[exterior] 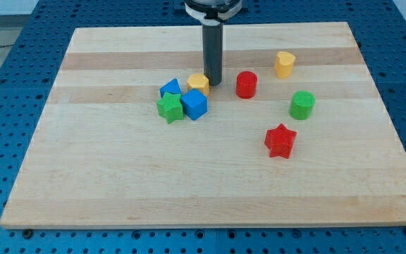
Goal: Keep the red circle at the center of the board
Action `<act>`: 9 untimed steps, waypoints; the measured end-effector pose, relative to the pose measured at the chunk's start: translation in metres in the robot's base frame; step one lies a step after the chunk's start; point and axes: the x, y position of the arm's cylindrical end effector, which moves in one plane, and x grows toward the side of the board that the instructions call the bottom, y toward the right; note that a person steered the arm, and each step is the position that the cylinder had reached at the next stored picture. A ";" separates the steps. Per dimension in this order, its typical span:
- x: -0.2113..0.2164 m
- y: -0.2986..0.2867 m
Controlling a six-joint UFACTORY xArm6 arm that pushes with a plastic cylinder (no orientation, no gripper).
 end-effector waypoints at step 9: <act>0.011 0.133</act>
